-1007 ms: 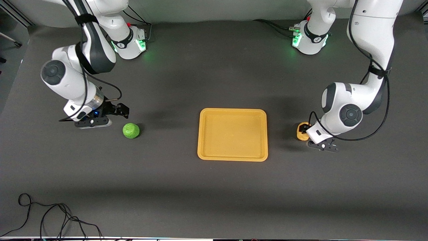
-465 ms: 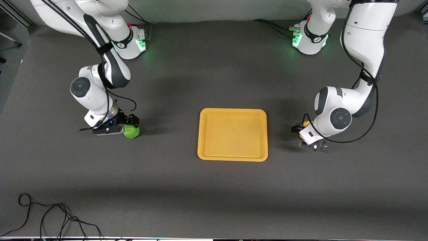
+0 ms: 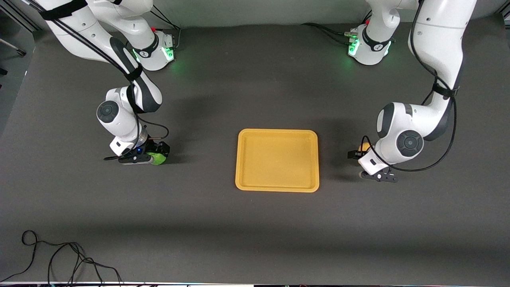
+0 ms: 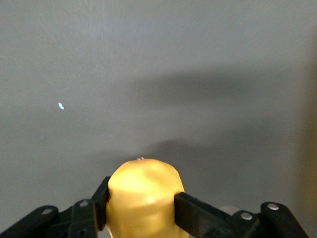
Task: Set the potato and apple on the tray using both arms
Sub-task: 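Close the right gripper on the apple while the left gripper grasps the potato, then carry the potato onto the tray with the left gripper while the right lifts the apple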
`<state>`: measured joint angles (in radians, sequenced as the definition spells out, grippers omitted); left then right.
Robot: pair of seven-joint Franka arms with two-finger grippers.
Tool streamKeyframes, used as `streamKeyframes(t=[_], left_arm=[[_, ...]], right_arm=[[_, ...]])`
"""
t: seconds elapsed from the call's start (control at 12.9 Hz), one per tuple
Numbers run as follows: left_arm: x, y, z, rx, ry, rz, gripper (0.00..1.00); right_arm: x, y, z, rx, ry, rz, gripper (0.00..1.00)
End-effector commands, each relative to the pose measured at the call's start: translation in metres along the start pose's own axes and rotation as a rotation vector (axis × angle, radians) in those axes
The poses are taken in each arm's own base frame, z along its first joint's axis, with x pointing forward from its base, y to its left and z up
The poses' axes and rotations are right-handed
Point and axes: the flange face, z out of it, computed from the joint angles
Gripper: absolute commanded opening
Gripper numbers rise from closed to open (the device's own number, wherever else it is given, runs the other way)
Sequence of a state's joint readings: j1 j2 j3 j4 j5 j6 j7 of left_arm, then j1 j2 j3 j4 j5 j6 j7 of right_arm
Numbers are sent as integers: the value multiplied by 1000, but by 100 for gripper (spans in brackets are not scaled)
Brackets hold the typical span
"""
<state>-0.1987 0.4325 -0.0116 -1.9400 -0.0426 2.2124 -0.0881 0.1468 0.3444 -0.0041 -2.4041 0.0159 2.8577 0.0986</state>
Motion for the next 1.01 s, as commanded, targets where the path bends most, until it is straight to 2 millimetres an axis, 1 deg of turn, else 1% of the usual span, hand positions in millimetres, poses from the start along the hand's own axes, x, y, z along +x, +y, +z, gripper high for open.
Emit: streamKeyframes(t=[0.0,0.08,0.15,0.23,0.31,0.39,0.46,0.54,0.62,0.77,0.85,0.93], left_arm=[[16,69,-66,-81,22,-122,12],[15,100,-68,-115,28,-137,12],[13,135,-71,-142,56,-144,12],[13,160,-64,-156,84,-137,12],[13,181,-45,-167,105,-114,12],[15,190,-23,-169,116,-103,12],[17,192,-3,-163,110,-101,12],[16,199,13,-159,106,-90,12],[13,205,16,-159,111,-79,12],[12,204,22,-151,98,-79,12],[13,200,22,-147,94,-82,12],[12,200,23,-137,95,-73,15]], right_arm=[[6,0,-5,0,17,5,49],[9,0,-12,1,26,6,49],[14,1,-24,2,44,5,49],[18,0,-40,3,43,6,49],[25,-2,-56,2,20,4,49],[34,-3,-82,2,1,4,49],[43,-3,-111,-1,-26,6,49],[54,-4,-146,-2,-58,7,49],[65,-6,-180,-5,-101,6,49],[88,-8,-252,-11,-158,12,49],[97,-9,-283,-18,-174,10,49],[102,-10,-305,-18,-174,8,49]])
